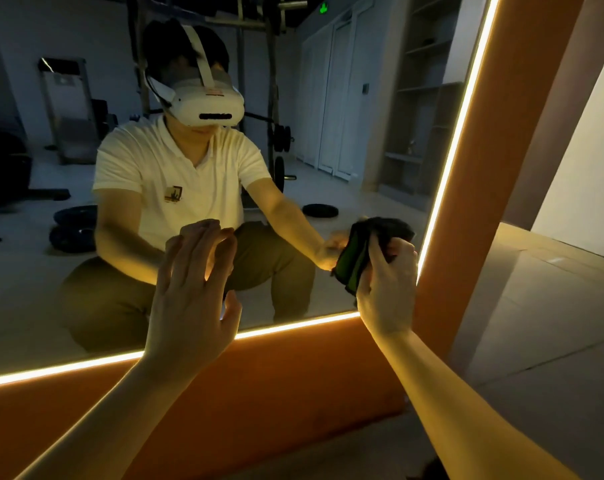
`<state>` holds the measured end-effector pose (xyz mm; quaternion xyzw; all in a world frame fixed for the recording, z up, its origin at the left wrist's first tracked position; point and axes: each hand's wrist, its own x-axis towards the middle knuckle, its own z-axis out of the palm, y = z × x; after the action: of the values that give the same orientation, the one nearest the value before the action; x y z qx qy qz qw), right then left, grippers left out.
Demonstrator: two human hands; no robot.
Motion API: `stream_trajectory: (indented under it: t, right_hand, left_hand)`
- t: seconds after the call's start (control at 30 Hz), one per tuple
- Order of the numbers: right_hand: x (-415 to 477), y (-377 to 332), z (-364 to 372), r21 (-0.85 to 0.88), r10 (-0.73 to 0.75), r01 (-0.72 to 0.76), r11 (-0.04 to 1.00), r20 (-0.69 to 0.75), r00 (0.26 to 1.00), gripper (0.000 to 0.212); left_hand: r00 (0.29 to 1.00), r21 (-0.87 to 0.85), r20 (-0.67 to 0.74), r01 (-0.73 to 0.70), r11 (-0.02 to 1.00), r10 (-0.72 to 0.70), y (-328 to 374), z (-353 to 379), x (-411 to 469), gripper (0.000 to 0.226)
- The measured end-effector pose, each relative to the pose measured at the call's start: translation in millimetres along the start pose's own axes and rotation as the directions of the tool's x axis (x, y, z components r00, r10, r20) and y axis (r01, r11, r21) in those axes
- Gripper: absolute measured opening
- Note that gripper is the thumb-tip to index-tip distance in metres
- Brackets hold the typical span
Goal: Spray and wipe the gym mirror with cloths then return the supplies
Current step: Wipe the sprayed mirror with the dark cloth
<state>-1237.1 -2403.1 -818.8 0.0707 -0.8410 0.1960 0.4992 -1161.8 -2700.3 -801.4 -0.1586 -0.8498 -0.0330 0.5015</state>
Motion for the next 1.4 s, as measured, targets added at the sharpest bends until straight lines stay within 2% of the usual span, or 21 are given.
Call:
stream_trajectory:
  t: [0.1,0.17,0.2,0.27,0.33,0.37,0.5,0.6,0.7,0.83,0.9,1.0,1.07,1.13,1.23,1.4]
  right_hand:
    - [-15.1,-39.5,7.6,0.069,-0.13,0.125,0.99,0.063,0.99,0.056]
    - [-32.0,-71.3,12.8,0.128,-0.274,0.257,0.958,0.138,0.952,0.053]
    - [-41.0,-84.9,15.9,0.171,-0.364,0.334,0.927,0.193,0.911,0.054]
    - [-57.4,-104.7,20.6,0.264,-0.545,0.48,0.836,0.315,0.777,0.059]
    - [-65.7,-106.2,24.9,0.292,-0.632,0.561,0.775,0.394,0.667,0.059]
    - [-66.0,-100.6,24.8,0.291,-0.631,0.562,0.774,0.42,0.653,0.058]
    - [-61.4,-58.9,12.5,0.223,-0.577,0.541,0.811,0.459,0.675,0.046]
    - [-55.1,-14.6,5.6,0.105,-0.494,0.505,0.857,0.446,0.746,0.03]
    - [-52.0,22.9,-4.3,0.03,-0.307,0.329,0.944,0.449,0.839,0.021]
    - [-55.1,18.7,-8.9,-0.046,-0.123,0.162,0.986,0.457,0.881,0.021]
    - [-58.8,-5.8,-3.0,0.016,-0.182,0.199,0.98,0.482,0.857,0.025]
    - [-68.7,-36.7,1.5,0.139,-0.382,0.371,0.918,0.559,0.736,0.036]
    - [-68.3,-36.4,-1.2,0.151,-0.409,0.398,0.905,0.569,0.714,0.039]
    - [-66.7,-24.7,-3.5,0.122,-0.404,0.411,0.904,0.561,0.722,0.039]
    - [-61.8,-4.0,-4.3,0.055,-0.361,0.394,0.918,0.531,0.767,0.033]
    - [-52.6,36.0,-7.6,-0.045,-0.204,0.249,0.967,0.443,0.873,0.017]
  left_hand:
    - [1.0,0.025,0.0,0.029,0.999,-0.029,0.2,-2.6,-1.7,0.067]
    - [0.999,0.027,0.006,0.032,0.999,-0.032,-2.9,-4.5,-4.4,0.064]
    - [0.999,0.022,0.012,0.035,0.999,-0.035,-4.6,-5.7,-6.4,0.063]
    - [0.998,0.015,0.038,0.048,0.999,-0.049,-8.5,-7.7,-11.2,0.063]
    - [0.997,0.022,0.056,0.053,0.998,-0.054,-10.6,-8.9,-15.1,0.062]
    - [0.997,0.025,0.063,0.052,0.998,-0.053,-10.5,-8.6,-16.2,0.061]
    - [0.994,0.051,0.104,-0.027,0.998,0.021,0.1,1.0,-18.1,0.059]
    - [0.98,0.103,0.14,-0.155,0.983,0.14,7.1,15.2,-21.8,0.062]
    - [0.979,0.13,0.151,-0.154,0.98,0.134,7.0,21.7,-23.3,0.082]
    - [0.978,0.126,0.173,-0.141,0.982,0.119,6.1,25.0,-24.9,0.103]
    - [0.978,0.123,0.172,-0.144,0.982,0.122,8.8,28.4,-25.2,0.107]
    - [0.98,0.129,0.152,-0.149,0.98,0.129,17.0,35.5,-24.8,0.106]
    - [0.984,0.125,0.128,-0.138,0.983,0.122,20.9,38.8,-22.8,0.099]
    - [0.989,0.111,0.097,-0.124,0.986,0.114,23.1,40.9,-22.8,0.09]
    - [0.992,0.086,0.079,-0.104,0.991,0.097,22.8,44.5,-21.9,0.096]
    - [0.993,0.08,0.053,-0.111,0.991,0.107,23.4,45.3,-22.4,0.101]
